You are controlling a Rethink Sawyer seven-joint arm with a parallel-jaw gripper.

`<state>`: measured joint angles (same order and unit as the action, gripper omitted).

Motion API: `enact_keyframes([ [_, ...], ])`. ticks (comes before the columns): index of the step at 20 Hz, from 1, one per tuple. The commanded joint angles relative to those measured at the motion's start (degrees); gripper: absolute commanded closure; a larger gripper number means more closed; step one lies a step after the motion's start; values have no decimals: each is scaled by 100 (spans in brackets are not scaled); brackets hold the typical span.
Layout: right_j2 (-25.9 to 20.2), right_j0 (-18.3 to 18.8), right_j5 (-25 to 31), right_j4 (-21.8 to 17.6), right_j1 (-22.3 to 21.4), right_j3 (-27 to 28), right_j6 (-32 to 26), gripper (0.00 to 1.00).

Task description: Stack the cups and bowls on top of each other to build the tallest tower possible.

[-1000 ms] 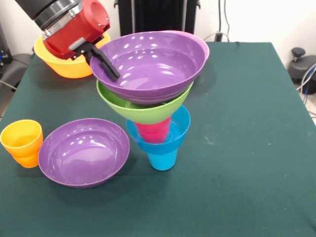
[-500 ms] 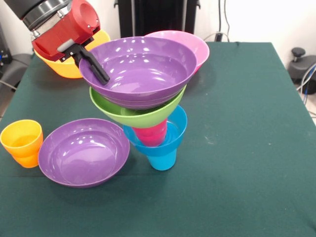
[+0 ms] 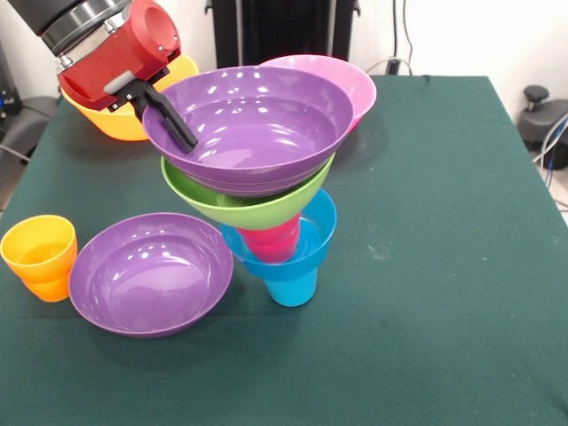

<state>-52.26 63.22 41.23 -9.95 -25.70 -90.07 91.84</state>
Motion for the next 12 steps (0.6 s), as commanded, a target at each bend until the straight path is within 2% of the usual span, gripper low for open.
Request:
enact_keyframes([
  [1, 350, -330, -359, -222, 153, -148, 186, 100],
  [12, 365, -381, -468, -184, 142, -193, 294, 100],
])
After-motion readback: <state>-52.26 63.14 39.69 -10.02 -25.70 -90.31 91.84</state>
